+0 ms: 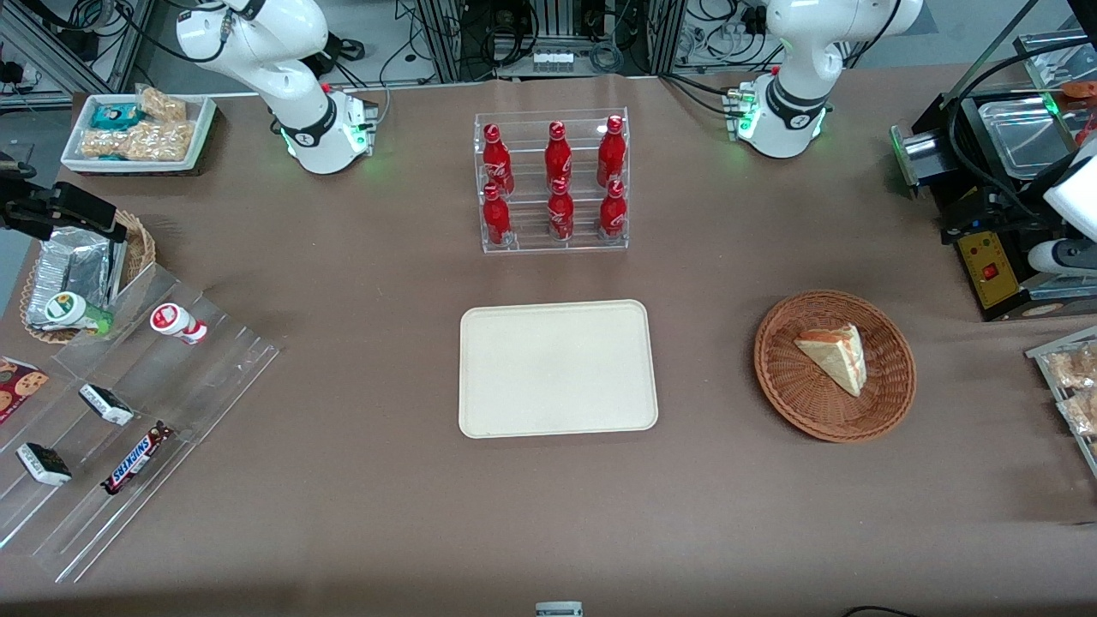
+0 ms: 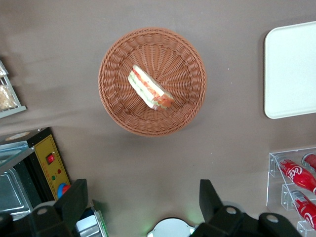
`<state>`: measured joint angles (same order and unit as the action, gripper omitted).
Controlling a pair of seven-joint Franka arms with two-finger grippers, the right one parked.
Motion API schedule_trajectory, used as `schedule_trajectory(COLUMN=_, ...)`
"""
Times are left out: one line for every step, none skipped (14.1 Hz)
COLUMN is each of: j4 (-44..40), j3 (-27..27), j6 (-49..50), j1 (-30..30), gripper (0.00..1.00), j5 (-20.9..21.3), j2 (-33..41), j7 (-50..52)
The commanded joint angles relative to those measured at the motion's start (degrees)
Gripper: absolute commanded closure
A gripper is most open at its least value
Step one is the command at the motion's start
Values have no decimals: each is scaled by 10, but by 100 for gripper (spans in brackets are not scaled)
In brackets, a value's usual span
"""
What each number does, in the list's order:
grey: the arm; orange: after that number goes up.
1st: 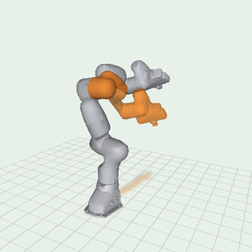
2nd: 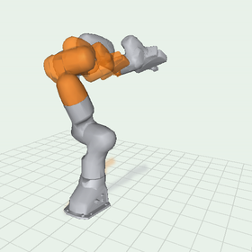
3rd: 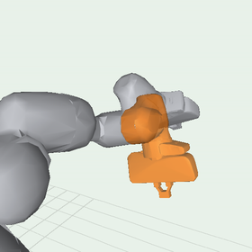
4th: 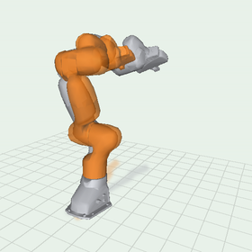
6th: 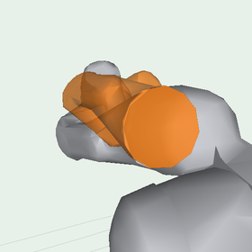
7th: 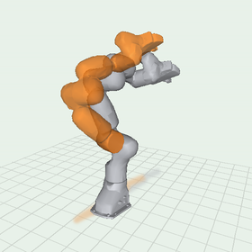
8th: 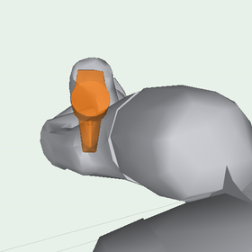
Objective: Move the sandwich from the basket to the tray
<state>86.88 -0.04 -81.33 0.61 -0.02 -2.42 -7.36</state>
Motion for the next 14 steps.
schedule_trajectory(j4=25, j3=0, j6=1, j1=-3, gripper=0, j5=-1, j2=0, j7=9)
schedule_trajectory(j4=44, j3=0, j6=-7, j1=-3, gripper=0, j5=-1, j2=0, j7=9)
schedule_trajectory(j4=62, j3=0, j6=-23, j1=-3, gripper=0, j5=-1, j2=0, j7=9)
schedule_trajectory(j4=81, j3=0, j6=-45, j1=-3, gripper=0, j5=-1, j2=0, j7=9)
schedule_trajectory(j4=108, j3=0, j6=-70, j1=-3, gripper=0, j5=0, j2=0, j7=9)
schedule_trajectory(j4=140, j3=0, j6=-100, j1=-3, gripper=0, j5=1, j2=0, j7=10)
schedule_trajectory(j4=171, j3=0, j6=-131, j1=-3, gripper=0, j5=1, j2=0, j7=10)
schedule_trajectory(j4=207, j3=0, j6=-173, j1=-3, gripper=0, j5=1, j2=-3, j7=10)
schedule_trajectory(j4=242, j3=0, j6=-220, j1=-3, gripper=0, j5=1, j2=-4, j7=12)
schedule_trajectory(j4=267, j3=0, j6=-256, j1=-3, gripper=0, j5=2, j2=-6, j7=19)
schedule_trajectory(j4=291, j3=0, j6=-295, j1=-1, gripper=0, j5=3, j2=-13, j7=31)
schedule_trajectory(j4=309, j3=0, j6=-328, j1=0, gripper=0, j5=3, j2=-24, j7=47)
schedule_trajectory(j4=317, j3=0, j6=-349, j1=0, gripper=0, j5=4, j2=-35, j7=68)
schedule_trajectory(j4=320, j3=0, j6=-363, j1=0, gripper=0, j5=5, j2=-45, j7=99)
